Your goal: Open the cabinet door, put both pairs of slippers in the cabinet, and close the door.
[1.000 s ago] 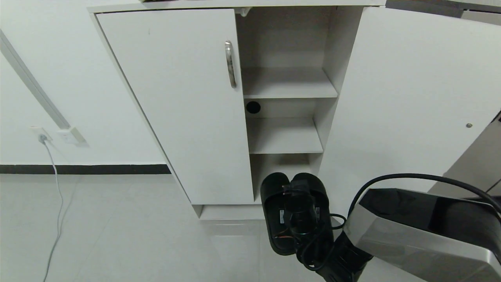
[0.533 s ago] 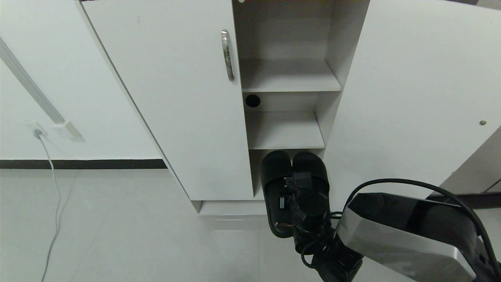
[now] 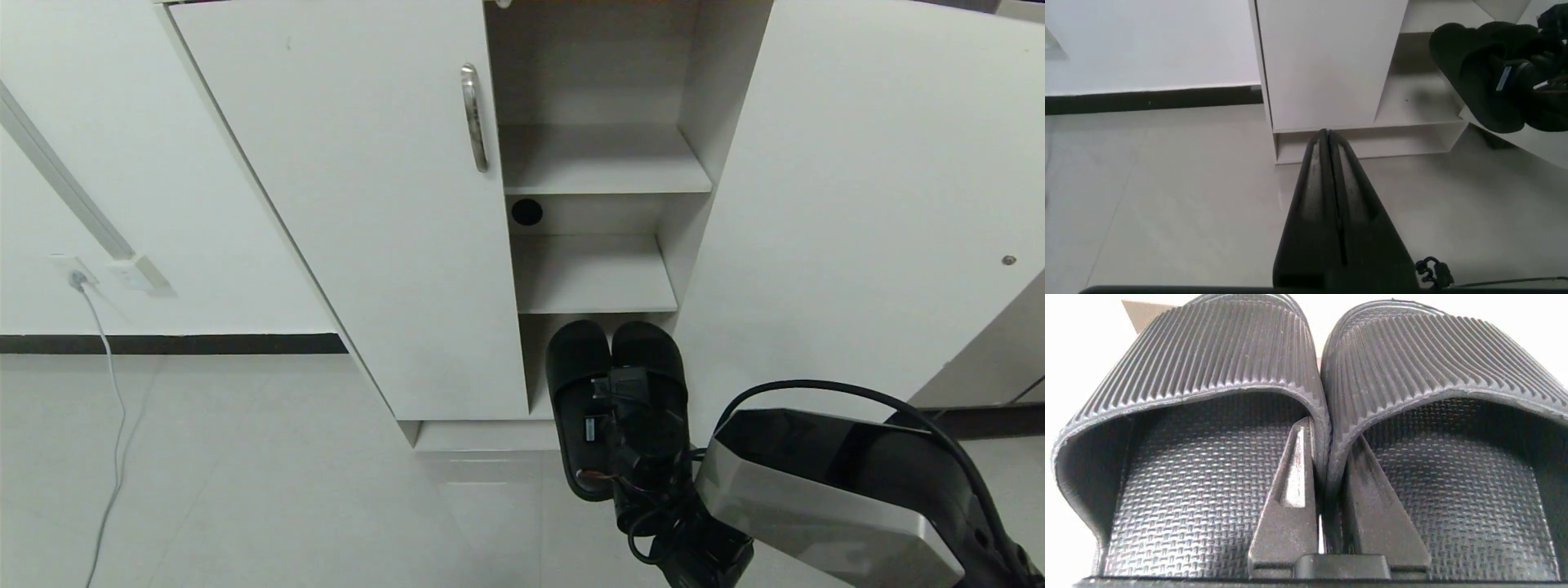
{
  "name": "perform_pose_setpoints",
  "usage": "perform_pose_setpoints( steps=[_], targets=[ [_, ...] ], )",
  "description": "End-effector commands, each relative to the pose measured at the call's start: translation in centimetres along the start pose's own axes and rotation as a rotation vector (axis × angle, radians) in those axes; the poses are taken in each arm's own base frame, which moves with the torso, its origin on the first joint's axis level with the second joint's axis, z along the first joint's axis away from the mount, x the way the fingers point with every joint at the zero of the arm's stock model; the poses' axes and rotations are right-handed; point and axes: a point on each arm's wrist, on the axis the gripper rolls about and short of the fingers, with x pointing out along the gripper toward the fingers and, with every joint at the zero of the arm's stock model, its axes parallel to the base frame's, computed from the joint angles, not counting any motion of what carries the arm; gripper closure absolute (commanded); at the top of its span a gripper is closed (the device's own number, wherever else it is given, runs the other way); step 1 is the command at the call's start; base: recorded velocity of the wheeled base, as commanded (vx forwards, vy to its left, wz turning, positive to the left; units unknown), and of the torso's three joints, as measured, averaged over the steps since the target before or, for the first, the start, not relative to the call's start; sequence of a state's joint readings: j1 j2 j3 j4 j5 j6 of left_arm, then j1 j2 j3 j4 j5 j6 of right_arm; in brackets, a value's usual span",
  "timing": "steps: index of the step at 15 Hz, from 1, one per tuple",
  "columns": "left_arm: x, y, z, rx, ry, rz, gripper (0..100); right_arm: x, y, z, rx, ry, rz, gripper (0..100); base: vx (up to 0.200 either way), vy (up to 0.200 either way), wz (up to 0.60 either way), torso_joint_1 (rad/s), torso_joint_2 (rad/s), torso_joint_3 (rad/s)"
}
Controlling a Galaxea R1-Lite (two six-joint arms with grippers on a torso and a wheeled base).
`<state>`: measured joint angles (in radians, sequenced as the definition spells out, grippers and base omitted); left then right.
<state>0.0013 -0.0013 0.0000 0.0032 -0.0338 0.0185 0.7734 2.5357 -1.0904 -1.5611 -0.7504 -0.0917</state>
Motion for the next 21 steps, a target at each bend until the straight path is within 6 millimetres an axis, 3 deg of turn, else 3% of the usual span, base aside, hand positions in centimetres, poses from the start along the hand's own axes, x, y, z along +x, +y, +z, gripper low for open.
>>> perform_pose_setpoints(
  steps=[1,9,14,18,21],
  targets=[
    [0.0,0.0,0.0,-0.002,0.001,0.000,100,0.0,0.0,0.0,0.000,-0.001,0.000,100,0.200,0.000,0.00,-0.002,0.00,0.002],
    [0.0,0.0,0.0,-0.002,0.001,0.000,100,0.1,-0.1,0.5,0.007,-0.008,-0.004,100,0.200,0.000,0.00,0.005,0.00,0.001],
    [0.0,0.0,0.0,0.000,0.001,0.000,100,0.9,-0.9,0.1,-0.011,0.011,-0.025,100,0.000,0.000,0.00,0.000,0.00,0.000],
    [0.0,0.0,0.0,0.000,0.001,0.000,100,2.6,-0.4,0.8,-0.020,0.032,-0.020,100,0.000,0.000,0.00,0.000,0.00,0.000],
    [0.0,0.0,0.0,0.000,0.001,0.000,100,5.0,0.3,2.2,0.018,0.050,-0.003,100,0.000,0.000,0.00,0.000,0.00,0.000]
  ],
)
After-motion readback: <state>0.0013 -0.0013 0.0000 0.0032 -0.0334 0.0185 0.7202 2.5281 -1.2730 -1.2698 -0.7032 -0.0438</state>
